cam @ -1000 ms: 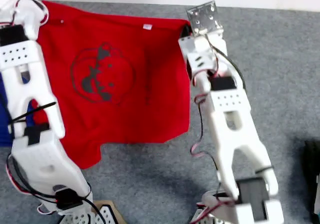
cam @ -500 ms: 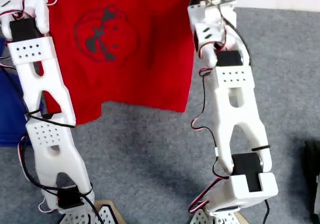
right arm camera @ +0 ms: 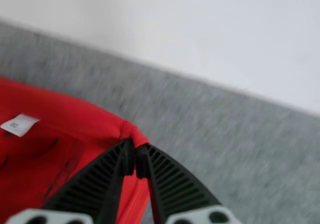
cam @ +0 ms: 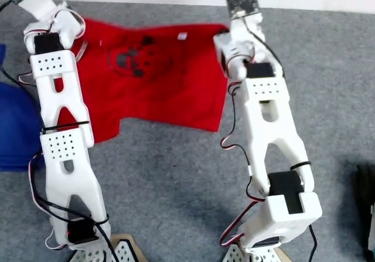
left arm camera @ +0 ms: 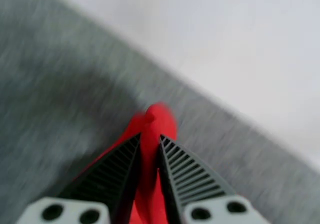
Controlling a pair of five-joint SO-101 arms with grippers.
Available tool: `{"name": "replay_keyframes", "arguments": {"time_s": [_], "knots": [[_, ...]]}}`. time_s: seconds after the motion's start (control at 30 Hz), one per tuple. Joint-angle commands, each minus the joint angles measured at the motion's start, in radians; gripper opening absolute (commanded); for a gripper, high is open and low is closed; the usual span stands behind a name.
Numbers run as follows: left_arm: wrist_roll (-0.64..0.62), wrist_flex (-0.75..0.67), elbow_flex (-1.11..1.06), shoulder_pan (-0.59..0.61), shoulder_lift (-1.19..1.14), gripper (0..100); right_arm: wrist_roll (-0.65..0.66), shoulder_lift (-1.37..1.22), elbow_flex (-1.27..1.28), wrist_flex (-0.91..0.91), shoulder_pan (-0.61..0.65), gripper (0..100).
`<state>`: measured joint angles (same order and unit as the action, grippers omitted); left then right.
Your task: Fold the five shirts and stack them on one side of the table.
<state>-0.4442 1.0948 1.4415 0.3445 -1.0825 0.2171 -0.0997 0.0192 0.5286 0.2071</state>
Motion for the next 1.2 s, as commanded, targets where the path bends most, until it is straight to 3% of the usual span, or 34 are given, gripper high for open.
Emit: {"name": "replay_keyframes", "arguments": {"time_s": [0.0,0.23,0.47,0.57,0.67,0.93,1.17], "knots": [[0.011,0.281,0.058,0.041,0.024,1,-0.012,0.021,-0.005,0.071,0.041,0.8],[0.144,0.694,0.203,0.064,0.016,1,-0.129,0.022,-0.015,0.265,0.085,0.8],[0.198,0.692,0.079,0.156,0.024,1,-0.146,0.022,-0.012,0.383,0.082,0.8],[0.281,0.694,0.048,0.163,0.028,1,-0.147,0.022,-0.007,0.417,0.082,0.8],[0.284,0.694,-0.005,0.159,0.076,1,-0.147,0.022,-0.007,0.423,0.085,0.8],[0.319,0.69,-0.51,0.12,0.372,1,-0.147,0.09,-0.036,0.573,0.148,0.8],[0.33,0.666,-0.855,0.111,0.558,1,-0.147,0.14,0.039,0.579,0.147,0.8]]}}
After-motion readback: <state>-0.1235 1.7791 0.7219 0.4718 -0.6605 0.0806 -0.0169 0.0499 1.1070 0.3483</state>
